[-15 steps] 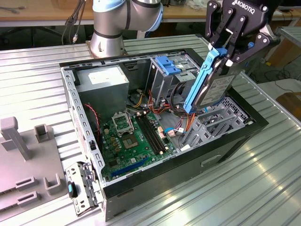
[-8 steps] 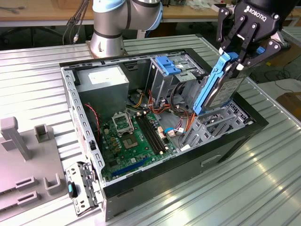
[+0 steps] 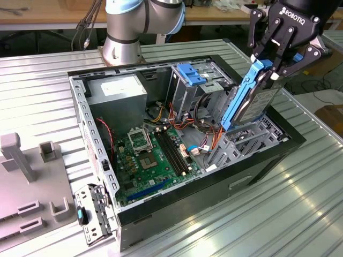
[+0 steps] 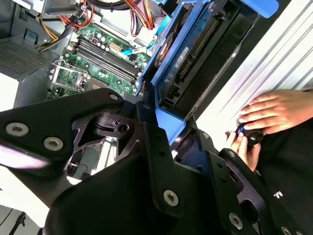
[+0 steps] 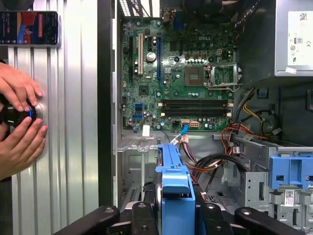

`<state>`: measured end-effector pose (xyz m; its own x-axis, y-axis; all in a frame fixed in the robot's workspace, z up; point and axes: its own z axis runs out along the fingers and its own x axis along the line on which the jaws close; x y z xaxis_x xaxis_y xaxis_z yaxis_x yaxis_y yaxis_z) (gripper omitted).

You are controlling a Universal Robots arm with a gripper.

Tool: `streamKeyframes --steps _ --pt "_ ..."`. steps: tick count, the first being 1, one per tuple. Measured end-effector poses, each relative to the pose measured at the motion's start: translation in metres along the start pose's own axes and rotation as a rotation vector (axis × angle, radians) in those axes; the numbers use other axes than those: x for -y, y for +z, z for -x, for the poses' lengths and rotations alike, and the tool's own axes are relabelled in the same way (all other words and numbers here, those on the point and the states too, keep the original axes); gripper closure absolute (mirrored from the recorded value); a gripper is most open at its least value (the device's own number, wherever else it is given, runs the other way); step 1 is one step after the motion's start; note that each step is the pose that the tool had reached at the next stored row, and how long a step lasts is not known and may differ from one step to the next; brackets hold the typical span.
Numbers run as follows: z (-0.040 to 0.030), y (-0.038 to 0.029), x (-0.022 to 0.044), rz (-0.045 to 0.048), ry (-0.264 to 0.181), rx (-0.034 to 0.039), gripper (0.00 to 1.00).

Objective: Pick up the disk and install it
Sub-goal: 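Insert the disk into the insertion slot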

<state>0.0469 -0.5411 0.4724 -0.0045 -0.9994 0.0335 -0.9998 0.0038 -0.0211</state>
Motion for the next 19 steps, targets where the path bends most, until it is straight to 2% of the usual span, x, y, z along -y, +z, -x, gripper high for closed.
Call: streamKeyframes --steps 1,4,6,9,12,19 --pt "-0.0004 0.0005 0.0027 0.0 0.0 -0.0001 0.63" --pt "-0.0015 0.0034 0.0053 0.0001 0.001 -0.0002 0.63" --pt "-0.0015 0.0065 0.012 0.0003 0.009 -0.0004 0.63" --pt "-0.0026 0.0116 0.012 0.0015 0.042 -0.0011 0.63" --pt "-0.0068 0.0155 0.012 0.0014 0.042 -0.0011 0.63" --pt "-0.0117 0.0194 0.0132 0.0011 0.027 -0.0007 0.63"
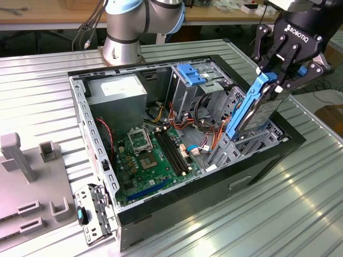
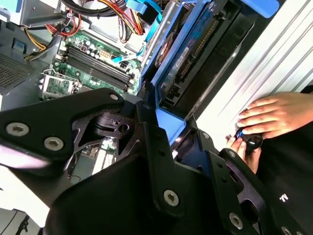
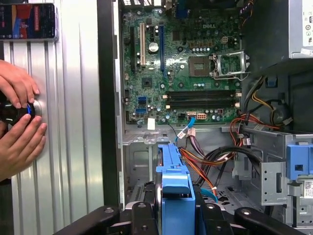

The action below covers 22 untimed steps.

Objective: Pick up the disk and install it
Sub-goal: 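Insert the disk into the insertion slot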

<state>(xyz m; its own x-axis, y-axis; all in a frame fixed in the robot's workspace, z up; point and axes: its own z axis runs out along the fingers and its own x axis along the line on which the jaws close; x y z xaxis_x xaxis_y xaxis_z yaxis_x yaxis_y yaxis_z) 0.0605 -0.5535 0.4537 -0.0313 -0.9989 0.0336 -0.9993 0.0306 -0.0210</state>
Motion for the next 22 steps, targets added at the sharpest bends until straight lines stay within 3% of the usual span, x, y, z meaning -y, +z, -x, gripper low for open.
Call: streamKeyframes --steps 7,11,22 --pt "-0.0006 0.0033 0.0 0.0004 -0.005 0.0011 0.63" --pt "-0.0015 0.0103 0.0004 0.0054 -0.005 0.0024 0.63" --pt "-0.0016 0.0136 0.0015 0.007 -0.005 0.002 0.63"
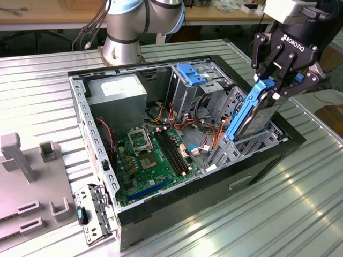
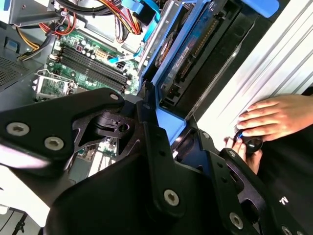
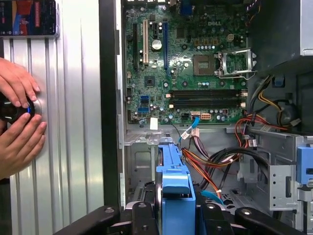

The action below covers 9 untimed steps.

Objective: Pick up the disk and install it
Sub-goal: 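Insert the disk into the insertion slot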

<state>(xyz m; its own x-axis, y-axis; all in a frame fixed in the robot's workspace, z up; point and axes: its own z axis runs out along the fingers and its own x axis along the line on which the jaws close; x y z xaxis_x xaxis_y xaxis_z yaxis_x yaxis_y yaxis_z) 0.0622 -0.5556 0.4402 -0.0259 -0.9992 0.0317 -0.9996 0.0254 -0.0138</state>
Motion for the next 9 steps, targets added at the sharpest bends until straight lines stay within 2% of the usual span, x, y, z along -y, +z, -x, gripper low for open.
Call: streamKeyframes --steps 9 --pt "0.0004 0.0137 0.0015 0.0061 0.0 0.0003 0.63"
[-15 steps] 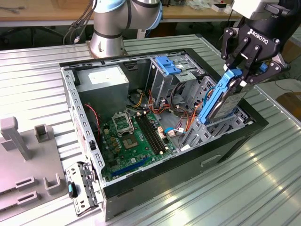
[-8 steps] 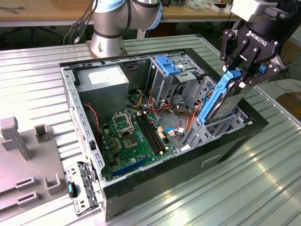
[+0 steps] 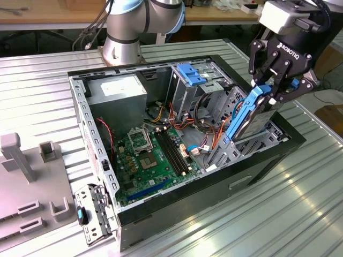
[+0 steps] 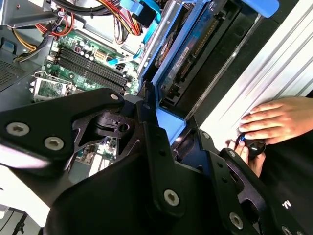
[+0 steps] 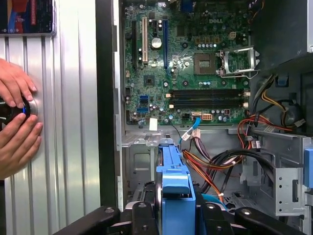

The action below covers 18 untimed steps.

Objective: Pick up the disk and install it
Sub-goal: 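Insert the disk into the insertion slot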

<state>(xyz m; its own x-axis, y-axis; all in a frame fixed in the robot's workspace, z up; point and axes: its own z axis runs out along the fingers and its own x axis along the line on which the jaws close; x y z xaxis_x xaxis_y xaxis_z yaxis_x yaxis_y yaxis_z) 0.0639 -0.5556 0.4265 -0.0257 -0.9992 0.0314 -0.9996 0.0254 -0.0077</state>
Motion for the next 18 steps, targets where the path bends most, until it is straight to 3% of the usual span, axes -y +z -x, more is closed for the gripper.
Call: streamKeyframes --steps 7,18 --pt "0.0004 0.013 0.0016 0.0054 0.0 0.0 0.63" --pt "0.0006 0.0188 0.0017 0.0062 0.0 -0.0002 0.63"
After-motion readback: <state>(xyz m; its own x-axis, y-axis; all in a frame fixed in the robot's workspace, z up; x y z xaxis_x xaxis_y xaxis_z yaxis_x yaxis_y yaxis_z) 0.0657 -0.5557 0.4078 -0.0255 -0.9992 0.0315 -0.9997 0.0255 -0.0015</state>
